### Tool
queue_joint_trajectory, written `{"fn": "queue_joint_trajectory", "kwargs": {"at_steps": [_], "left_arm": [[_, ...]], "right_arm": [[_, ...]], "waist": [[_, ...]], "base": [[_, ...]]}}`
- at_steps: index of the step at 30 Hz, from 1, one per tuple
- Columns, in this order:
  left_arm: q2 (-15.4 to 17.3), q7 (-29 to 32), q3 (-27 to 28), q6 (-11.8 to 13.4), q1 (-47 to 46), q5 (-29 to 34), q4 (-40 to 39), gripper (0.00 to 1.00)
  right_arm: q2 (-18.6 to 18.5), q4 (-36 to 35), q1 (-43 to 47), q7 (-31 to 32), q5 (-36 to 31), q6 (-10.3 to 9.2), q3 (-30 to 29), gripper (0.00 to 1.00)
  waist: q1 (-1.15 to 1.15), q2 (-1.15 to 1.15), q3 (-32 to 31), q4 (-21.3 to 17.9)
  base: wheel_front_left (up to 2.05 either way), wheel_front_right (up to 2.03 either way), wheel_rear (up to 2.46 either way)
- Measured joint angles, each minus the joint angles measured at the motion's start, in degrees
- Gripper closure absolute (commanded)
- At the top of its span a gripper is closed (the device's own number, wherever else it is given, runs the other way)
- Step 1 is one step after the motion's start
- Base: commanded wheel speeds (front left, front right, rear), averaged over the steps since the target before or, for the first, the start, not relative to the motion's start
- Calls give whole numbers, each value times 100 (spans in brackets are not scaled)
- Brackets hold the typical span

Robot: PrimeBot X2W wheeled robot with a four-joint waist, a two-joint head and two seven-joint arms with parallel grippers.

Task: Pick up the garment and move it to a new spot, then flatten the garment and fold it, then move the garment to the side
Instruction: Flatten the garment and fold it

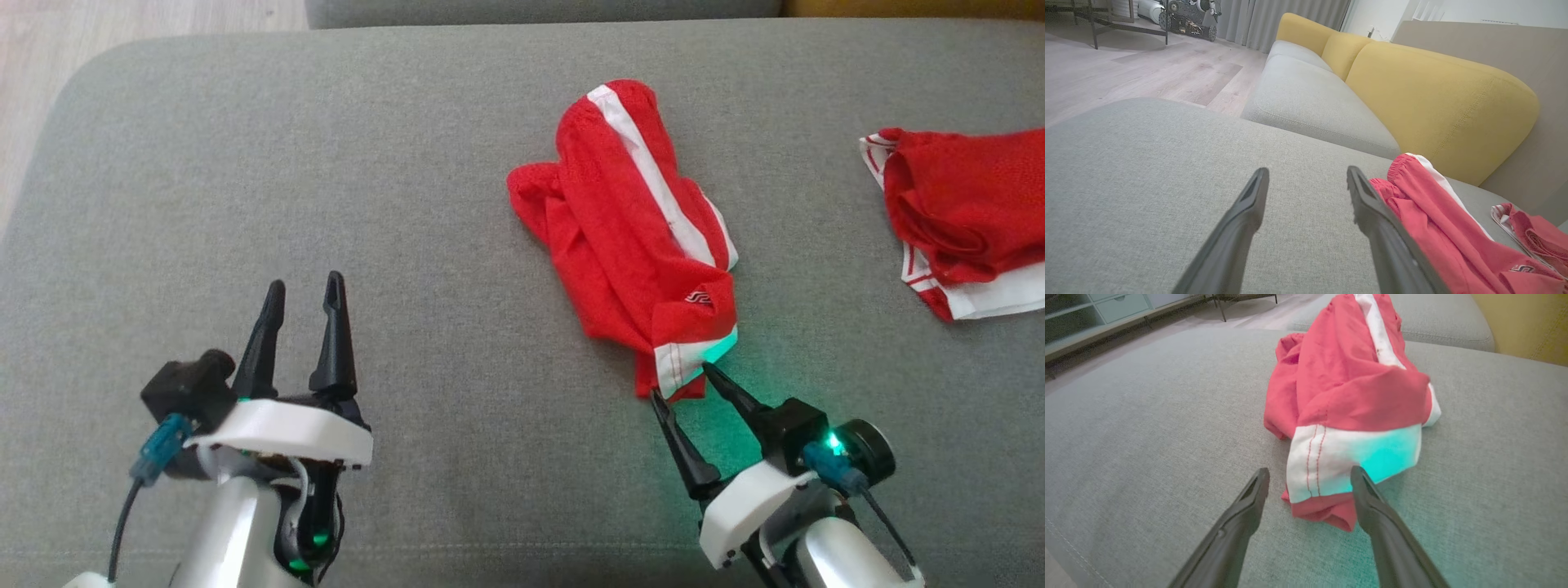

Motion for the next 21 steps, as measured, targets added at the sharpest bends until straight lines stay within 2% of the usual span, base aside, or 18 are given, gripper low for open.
{"fn": "queue_joint_trajectory", "kwargs": {"at_steps": [11,12,13,14,16,17,18,21], "left_arm": [[-8,0,-120,33,-70,-52,66,0],[-8,0,-126,33,-75,-52,75,0],[-8,0,-134,33,-77,-52,86,0],[-8,0,-138,33,-77,-52,90,0],[-8,0,-153,32,-77,-52,96,0],[-9,0,-159,33,-77,-52,100,0],[-9,0,-164,33,-77,-52,105,0],[-10,0,-175,32,-77,-52,115,0]], "right_arm": [[154,263,-45,-80,-101,0,-192,0],[157,270,-46,-98,-101,0,-203,4],[162,271,-46,-135,-101,0,-227,21],[165,268,-48,-163,-100,0,-265,51],[168,264,-48,-207,-96,0,-319,69],[172,255,-48,-209,-82,0,-337,89],[174,246,-48,-212,-70,0,-346,100],[175,208,-47,-212,-78,0,-422,100]], "waist": [[0,0,114,98],[0,0,111,95],[0,0,104,89],[0,0,95,81],[0,0,70,60],[0,0,55,46],[0,0,37,30],[0,0,-22,-25]], "base": [[0,0,0],[0,0,0],[0,0,0],[0,0,0],[0,0,0],[0,0,0],[0,0,0],[0,0,0]]}}
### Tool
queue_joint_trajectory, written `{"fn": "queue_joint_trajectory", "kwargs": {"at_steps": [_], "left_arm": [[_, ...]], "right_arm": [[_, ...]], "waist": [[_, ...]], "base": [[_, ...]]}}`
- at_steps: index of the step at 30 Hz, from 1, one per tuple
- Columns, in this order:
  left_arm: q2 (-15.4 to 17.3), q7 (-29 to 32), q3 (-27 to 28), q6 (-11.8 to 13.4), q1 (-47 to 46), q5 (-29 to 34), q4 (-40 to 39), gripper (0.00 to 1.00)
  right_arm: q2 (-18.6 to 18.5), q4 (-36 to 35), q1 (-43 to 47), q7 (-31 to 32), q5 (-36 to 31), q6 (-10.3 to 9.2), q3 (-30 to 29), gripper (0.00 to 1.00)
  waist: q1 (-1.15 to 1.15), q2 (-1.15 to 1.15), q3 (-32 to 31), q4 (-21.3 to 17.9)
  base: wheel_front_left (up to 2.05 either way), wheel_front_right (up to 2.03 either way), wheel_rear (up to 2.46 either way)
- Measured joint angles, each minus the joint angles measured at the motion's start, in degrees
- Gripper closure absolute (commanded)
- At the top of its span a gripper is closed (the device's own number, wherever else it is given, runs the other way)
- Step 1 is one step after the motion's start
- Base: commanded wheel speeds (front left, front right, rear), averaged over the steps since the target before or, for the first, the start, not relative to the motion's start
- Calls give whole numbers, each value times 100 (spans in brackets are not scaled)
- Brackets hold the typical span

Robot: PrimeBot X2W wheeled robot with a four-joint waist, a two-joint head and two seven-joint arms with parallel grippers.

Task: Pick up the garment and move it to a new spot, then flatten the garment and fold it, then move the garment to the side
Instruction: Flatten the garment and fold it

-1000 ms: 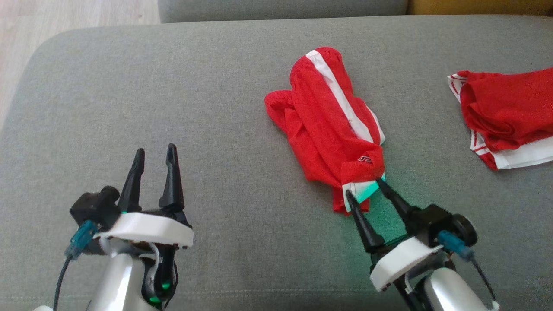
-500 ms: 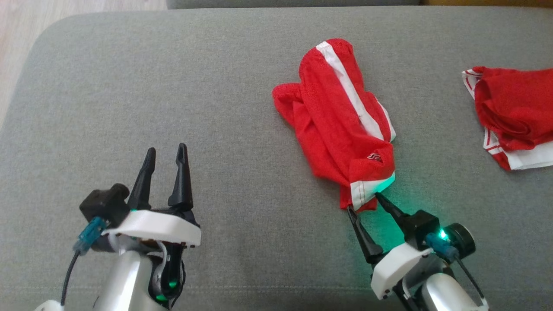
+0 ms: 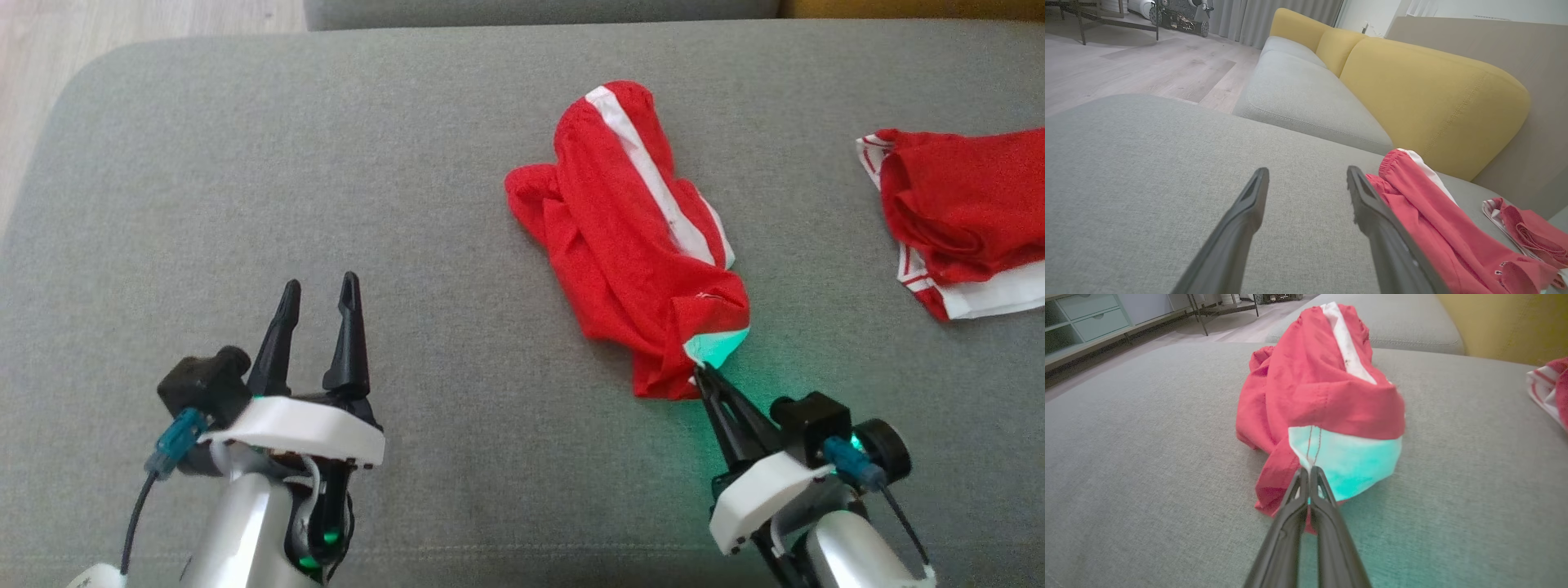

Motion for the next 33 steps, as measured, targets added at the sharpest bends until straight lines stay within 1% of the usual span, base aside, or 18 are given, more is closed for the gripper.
{"fn": "queue_joint_trajectory", "kwargs": {"at_steps": [3,6,8,13,17,21,24,25,26,27,29,31,33], "left_arm": [[0,0,-4,0,1,0,1,0],[-1,0,-24,0,2,0,2,0],[0,0,-52,0,5,0,7,0],[-2,0,-152,0,6,-1,8,0],[-1,0,-247,2,6,-76,13,0],[-4,0,-354,7,5,-118,30,0],[-3,0,-424,7,3,-118,62,0],[-3,0,-466,7,1,-118,74,0],[-4,0,-491,7,0,-118,80,0],[-4,0,-501,7,-3,-118,87,0],[-3,0,-506,7,-21,-118,97,0],[-3,0,-506,7,-36,-116,100,0],[-4,0,-505,7,-37,-116,104,0]], "right_arm": [[-15,-24,1,-1,-42,0,-81,100],[-113,-132,2,-3,-261,0,-220,100],[-337,-219,3,-27,-500,0,-292,100],[-1112,-425,35,-26,-1112,0,-438,100],[-1560,-564,124,19,-1429,0,-534,100],[-1805,-657,374,67,-1619,0,-555,100],[-1850,-661,450,94,-1586,0,-432,100],[-1844,-660,478,141,-1462,0,-371,100],[-1825,-653,515,209,-1313,0,-335,53],[-1824,-651,543,265,-1190,0,-291,0],[-1805,-658,598,293,-1012,0,-307,0],[-1729,-678,622,338,-840,0,-467,0],[-1568,-770,619,394,-825,0,-837,0]], "waist": [[0,0,-45,-41],[0,0,-107,-107],[0,0,-151,-152],[0,0,-235,-254],[0,0,-267,-315],[0,0,-255,-351],[0,0,-241,-365],[0,0,-234,-366],[0,0,-226,-368],[0,0,-218,-369],[0,0,-209,-368],[0,0,-206,-372],[0,0,-208,-381]], "base": [[0,0,0],[0,0,0],[0,0,0],[0,0,0],[0,0,0],[0,0,0],[0,0,0],[0,0,0],[0,0,0],[0,0,0],[0,0,0],[0,0,0],[0,0,0]]}}
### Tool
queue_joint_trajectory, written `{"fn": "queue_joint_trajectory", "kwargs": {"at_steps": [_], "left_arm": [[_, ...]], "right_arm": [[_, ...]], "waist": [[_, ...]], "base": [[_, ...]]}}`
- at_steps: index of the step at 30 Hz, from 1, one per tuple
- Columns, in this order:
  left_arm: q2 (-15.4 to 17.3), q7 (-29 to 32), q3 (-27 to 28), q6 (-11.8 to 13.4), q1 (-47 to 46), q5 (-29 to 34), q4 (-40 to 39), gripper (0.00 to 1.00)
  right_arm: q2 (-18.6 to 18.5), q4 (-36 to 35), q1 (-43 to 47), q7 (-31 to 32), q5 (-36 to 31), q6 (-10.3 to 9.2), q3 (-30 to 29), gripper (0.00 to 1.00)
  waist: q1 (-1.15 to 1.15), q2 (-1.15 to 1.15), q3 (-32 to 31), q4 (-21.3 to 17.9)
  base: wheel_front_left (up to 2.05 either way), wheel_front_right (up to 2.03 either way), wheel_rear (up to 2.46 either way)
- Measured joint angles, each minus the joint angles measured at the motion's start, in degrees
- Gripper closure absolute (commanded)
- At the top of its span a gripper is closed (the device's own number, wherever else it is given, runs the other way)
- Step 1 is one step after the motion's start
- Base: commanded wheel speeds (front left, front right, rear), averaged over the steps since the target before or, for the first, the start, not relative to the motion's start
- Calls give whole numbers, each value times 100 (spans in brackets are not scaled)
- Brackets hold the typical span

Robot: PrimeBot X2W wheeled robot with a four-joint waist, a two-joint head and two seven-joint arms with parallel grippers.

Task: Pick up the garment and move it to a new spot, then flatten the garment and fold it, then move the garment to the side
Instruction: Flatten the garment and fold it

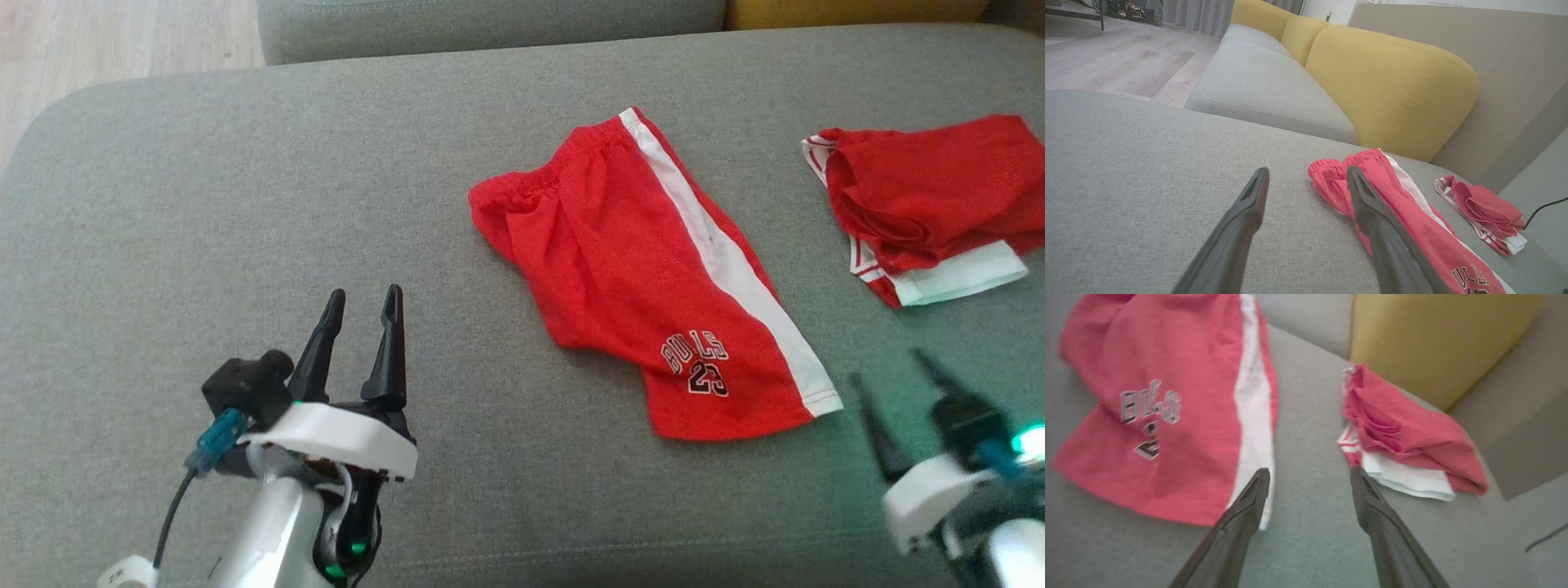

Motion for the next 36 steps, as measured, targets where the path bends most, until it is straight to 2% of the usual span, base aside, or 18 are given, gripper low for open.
{"fn": "queue_joint_trajectory", "kwargs": {"at_steps": [4,7,9,13,18,22,25,36], "left_arm": [[0,0,4,0,-1,1,19,0],[1,0,10,0,-10,1,18,0],[1,0,0,-5,-50,14,19,0],[1,0,-54,-35,-289,-1,119,0],[7,25,-319,-347,-909,135,637,0],[152,568,-579,-667,-1664,219,1032,0],[320,1143,-676,-814,-2352,64,1245,0],[1060,3550,-1518,-872,-4602,-1191,2053,0]], "right_arm": [[538,-208,-1,101,-97,0,-1022,0],[1084,-382,-3,-25,62,0,-1345,0],[1350,-432,-4,-157,245,0,-1305,0],[1496,-438,-37,-338,415,0,-1044,0],[1594,-156,-296,-396,476,0,-547,0],[1642,55,-647,-514,520,0,-96,0],[1667,233,-918,-624,636,0,162,0],[1668,615,-1751,-1006,1228,0,1076,0]], "waist": [[0,0,-8,-14],[0,0,-6,-35],[0,0,1,-54],[0,0,57,-149],[0,0,245,-343],[0,0,458,-564],[0,0,628,-772],[1,0,1153,-1727]], "base": [[0,0,0],[0,0,0],[0,0,0],[0,0,0],[0,0,0],[0,0,0],[0,0,0],[0,0,0]]}}
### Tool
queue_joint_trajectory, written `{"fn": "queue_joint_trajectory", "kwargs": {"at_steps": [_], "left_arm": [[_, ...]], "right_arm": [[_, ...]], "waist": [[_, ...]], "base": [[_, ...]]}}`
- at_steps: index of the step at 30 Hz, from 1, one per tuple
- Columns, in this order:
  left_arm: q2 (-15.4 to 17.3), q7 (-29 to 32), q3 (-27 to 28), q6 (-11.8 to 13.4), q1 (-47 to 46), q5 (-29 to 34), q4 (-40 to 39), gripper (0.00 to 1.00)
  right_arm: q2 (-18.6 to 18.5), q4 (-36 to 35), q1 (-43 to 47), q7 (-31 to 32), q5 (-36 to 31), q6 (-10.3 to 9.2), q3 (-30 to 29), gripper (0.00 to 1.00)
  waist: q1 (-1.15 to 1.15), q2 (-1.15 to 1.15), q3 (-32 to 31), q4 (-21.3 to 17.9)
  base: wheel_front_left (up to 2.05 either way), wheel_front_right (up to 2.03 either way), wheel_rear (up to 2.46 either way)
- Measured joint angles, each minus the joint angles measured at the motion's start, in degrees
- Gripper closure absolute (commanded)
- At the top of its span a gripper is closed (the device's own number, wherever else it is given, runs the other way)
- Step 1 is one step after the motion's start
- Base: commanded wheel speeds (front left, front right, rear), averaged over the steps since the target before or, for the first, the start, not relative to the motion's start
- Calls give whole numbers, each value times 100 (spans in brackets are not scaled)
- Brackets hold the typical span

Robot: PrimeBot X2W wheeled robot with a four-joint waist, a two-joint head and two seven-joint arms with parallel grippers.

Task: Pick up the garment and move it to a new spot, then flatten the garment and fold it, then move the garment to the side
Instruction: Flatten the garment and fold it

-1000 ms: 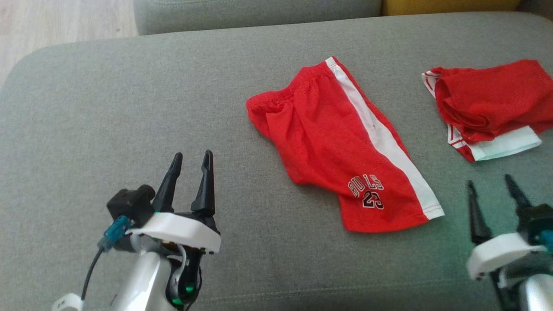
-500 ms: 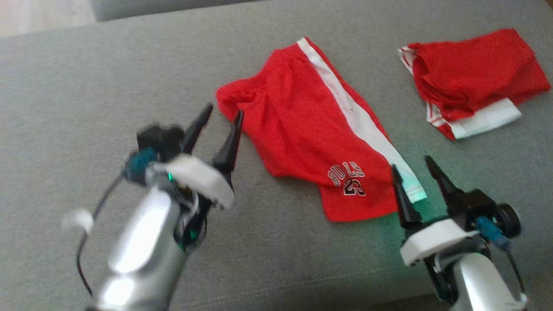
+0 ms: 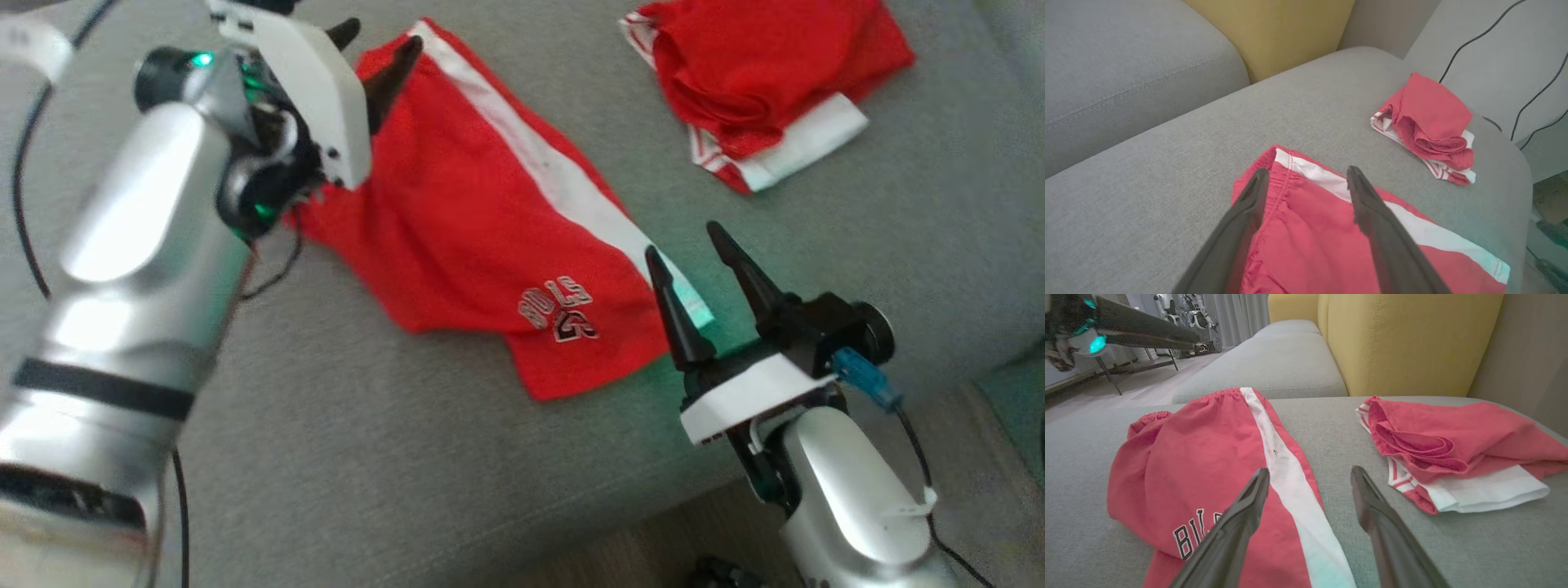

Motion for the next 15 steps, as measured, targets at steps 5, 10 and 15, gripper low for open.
{"fn": "queue_joint_trajectory", "kwargs": {"at_steps": [5,10,15], "left_arm": [[224,421,-421,0,-431,-154,417,0],[352,316,-657,2,-723,120,1057,0],[307,158,-724,2,-926,215,1559,0]], "right_arm": [[1,20,-191,-120,220,0,283,0],[0,13,-274,-194,355,0,443,0],[1,19,-283,-249,453,0,513,0]], "waist": [[0,0,209,-373],[0,0,394,-655],[0,0,498,-855]], "base": [[0,0,0],[0,0,0],[0,0,0]]}}
